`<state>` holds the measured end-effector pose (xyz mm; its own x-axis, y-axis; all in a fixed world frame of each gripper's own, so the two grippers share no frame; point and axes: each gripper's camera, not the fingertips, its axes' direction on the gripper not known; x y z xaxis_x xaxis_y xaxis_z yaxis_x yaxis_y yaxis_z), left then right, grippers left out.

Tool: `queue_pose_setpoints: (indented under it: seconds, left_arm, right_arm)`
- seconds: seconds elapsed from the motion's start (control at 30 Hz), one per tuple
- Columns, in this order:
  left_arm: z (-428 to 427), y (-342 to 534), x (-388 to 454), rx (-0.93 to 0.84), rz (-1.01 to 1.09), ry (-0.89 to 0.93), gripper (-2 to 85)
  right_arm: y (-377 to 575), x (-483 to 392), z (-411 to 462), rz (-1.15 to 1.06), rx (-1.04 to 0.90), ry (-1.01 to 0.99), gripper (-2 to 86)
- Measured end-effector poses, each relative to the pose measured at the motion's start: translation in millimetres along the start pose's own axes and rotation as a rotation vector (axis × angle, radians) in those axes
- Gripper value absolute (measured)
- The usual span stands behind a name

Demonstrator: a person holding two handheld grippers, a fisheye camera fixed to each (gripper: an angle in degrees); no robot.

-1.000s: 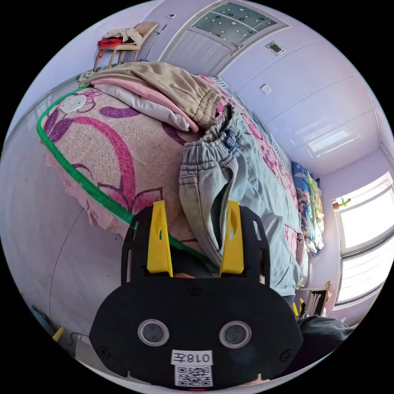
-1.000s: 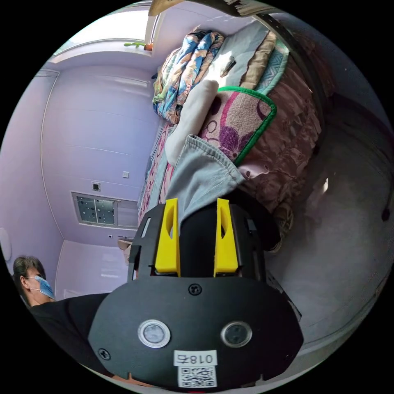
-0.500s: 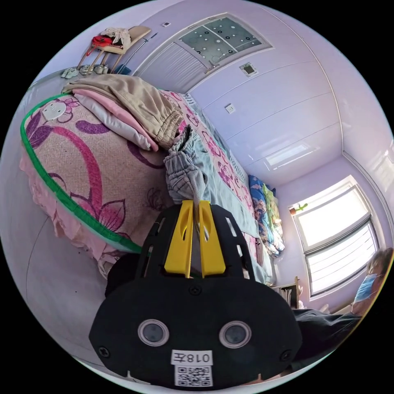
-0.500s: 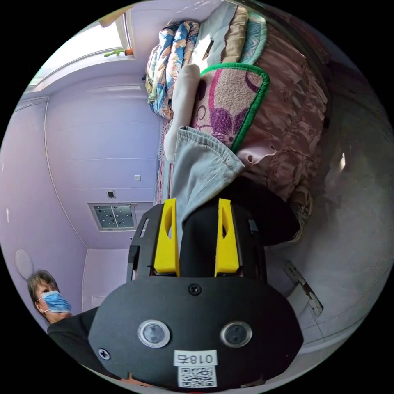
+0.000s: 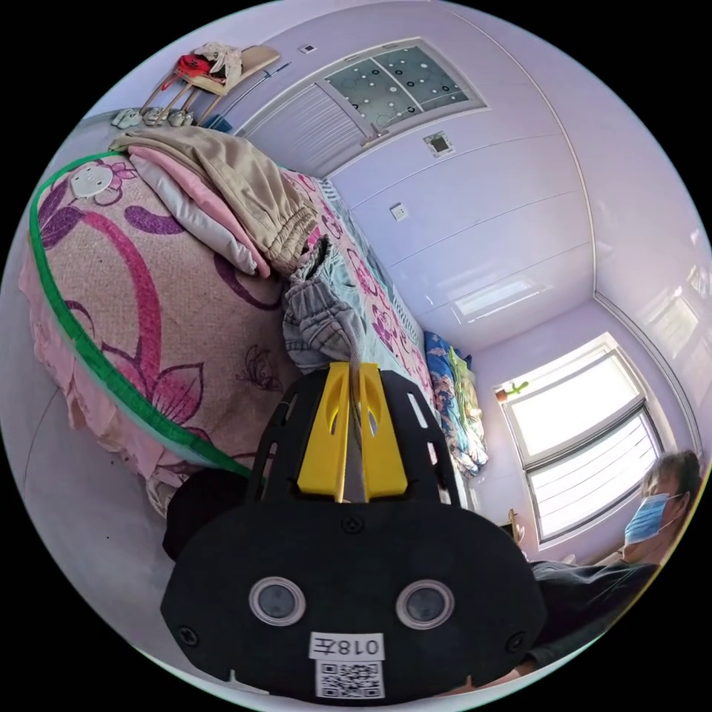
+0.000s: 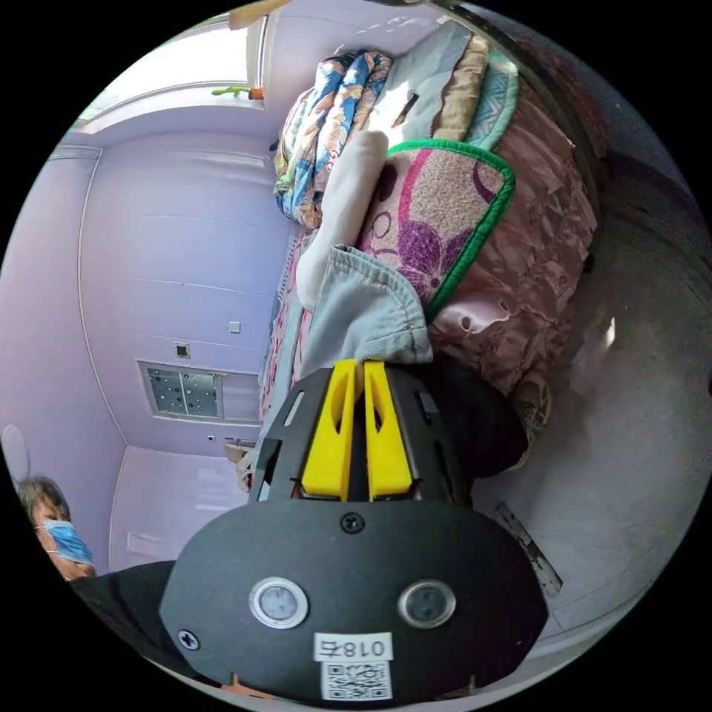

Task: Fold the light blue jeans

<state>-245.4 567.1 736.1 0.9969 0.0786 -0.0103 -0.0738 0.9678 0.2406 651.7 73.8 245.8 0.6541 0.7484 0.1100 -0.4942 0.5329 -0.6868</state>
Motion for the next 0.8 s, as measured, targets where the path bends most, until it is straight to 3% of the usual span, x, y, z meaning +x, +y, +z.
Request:
queue_pose_setpoints:
  seconds: [0.07, 0.3, 0.57, 0.8]
  left_arm:
    - [-4, -3, 8, 0.020, 0.018, 0.044, -0.9]
    - [-34, -12, 33, 0.048, 0.108, 0.065, -0.9]
    - [-34, 18, 4, -0.030, -0.005, 0.034, -0.9]
    - [-36, -1, 36, -0.002, 0.022, 0.074, -0.9]
  right_arm:
    - [1, -21, -3, -0.075, 0.000, 0.054, 1.4]
    - [5, -98, -66, -0.277, 0.086, -0.144, 0.6]
    - [39, -71, -101, -0.129, 0.099, -0.164, 0.5]
    - [49, -130, -120, -0.184, 0.163, -0.236, 0.5]
